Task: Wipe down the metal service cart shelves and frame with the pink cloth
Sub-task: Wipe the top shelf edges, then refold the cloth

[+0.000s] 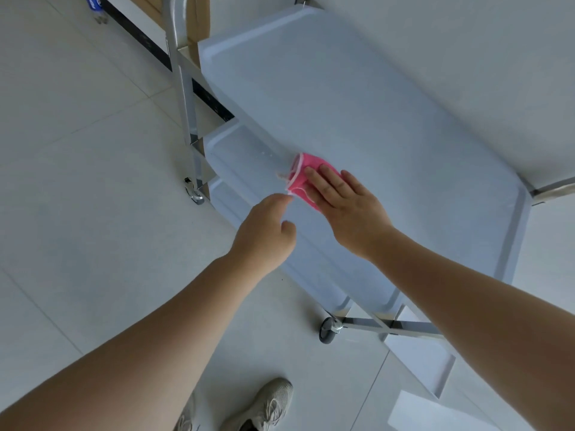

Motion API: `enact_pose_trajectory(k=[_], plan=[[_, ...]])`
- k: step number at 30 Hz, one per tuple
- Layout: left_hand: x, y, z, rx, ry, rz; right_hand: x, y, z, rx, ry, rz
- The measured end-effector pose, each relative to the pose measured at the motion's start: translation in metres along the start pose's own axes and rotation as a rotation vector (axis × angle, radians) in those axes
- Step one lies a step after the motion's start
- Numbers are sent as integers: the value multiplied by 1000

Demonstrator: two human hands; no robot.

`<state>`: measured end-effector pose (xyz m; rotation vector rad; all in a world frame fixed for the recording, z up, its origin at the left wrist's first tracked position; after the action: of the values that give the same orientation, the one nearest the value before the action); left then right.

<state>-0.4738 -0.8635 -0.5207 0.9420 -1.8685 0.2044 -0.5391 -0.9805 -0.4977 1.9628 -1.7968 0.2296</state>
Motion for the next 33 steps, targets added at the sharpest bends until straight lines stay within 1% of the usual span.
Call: enact_pose_trajectory(k=[3, 7, 9, 14, 18, 23, 28, 33], plan=[[-7, 24, 12, -82, -237, 163, -2, 17, -4, 29, -14, 50], [-3, 48, 30, -157, -392, 327, -8, 47, 0, 110, -3, 93], [0, 58, 39, -172, -426, 372, -9, 60, 3, 125, 15, 87], [5, 77, 62, -196, -451, 389, -10, 93, 15, 122, 58, 82], [9, 91, 85, -212, -440, 364, -12, 127, 23, 121, 100, 88], [21, 108, 114, -272, -464, 361, -13, 168, 27, 124, 104, 94], [39, 115, 133, -282, -436, 367, -14, 222, 35, 113, 93, 119], [65, 123, 145, -329, -436, 406, -13, 273, 43, 2, 16, 146]])
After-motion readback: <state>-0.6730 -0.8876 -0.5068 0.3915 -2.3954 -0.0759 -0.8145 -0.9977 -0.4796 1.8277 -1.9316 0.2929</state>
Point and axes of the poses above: each hand's wrist, its own y-axis away from the middle knuckle, its own z-axis out of the palm, x = y × z, the point moved 7 cm from there along -y, towards the middle knuckle, and after that the axes turned 8 degrees about -z, right-handed, at the moved point
